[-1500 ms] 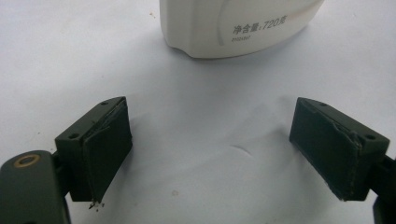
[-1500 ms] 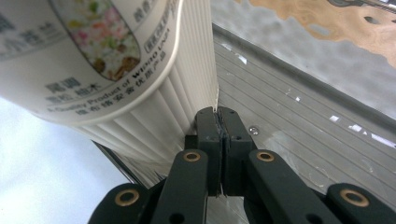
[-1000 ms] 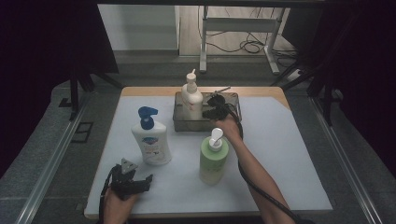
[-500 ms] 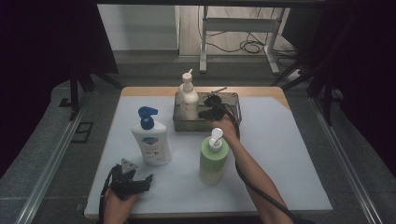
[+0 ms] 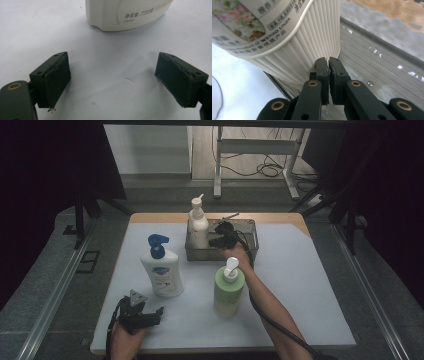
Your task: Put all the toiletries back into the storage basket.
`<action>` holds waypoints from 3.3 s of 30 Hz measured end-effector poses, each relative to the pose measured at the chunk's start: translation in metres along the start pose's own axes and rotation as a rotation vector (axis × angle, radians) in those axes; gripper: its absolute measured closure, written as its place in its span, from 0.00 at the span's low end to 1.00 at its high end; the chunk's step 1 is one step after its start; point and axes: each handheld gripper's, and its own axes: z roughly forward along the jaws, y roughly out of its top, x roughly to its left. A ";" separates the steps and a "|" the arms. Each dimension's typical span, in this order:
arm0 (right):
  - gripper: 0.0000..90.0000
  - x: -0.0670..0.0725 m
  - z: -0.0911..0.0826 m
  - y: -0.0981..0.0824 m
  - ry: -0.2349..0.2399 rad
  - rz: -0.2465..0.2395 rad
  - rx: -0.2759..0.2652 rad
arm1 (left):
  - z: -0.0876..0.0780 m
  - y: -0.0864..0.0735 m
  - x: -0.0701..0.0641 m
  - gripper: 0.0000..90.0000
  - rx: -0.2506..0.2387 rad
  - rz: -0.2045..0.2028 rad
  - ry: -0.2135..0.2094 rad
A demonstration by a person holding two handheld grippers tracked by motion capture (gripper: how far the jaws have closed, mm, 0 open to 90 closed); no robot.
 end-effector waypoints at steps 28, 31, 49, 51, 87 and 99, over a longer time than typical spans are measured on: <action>0.96 0.012 0.009 0.004 0.028 -0.026 0.008 | 0.000 0.000 0.000 0.14 0.000 0.000 0.000; 0.95 0.014 0.011 0.005 0.034 -0.030 0.009 | 0.000 0.000 0.000 0.14 0.000 0.000 0.000; 0.96 0.017 0.014 0.004 0.054 -0.020 0.003 | 0.000 0.000 0.000 0.14 0.001 0.000 0.000; 0.96 0.017 0.014 0.003 0.052 -0.023 0.005 | 0.000 0.000 0.000 0.14 0.000 -0.001 0.000; 0.54 0.013 -0.075 -0.018 0.068 -0.093 -0.107 | 0.000 0.000 0.000 0.14 -0.001 -0.002 0.000; 0.34 0.006 -0.101 -0.037 0.064 -0.123 -0.098 | 0.000 0.000 0.000 0.14 0.000 -0.001 0.001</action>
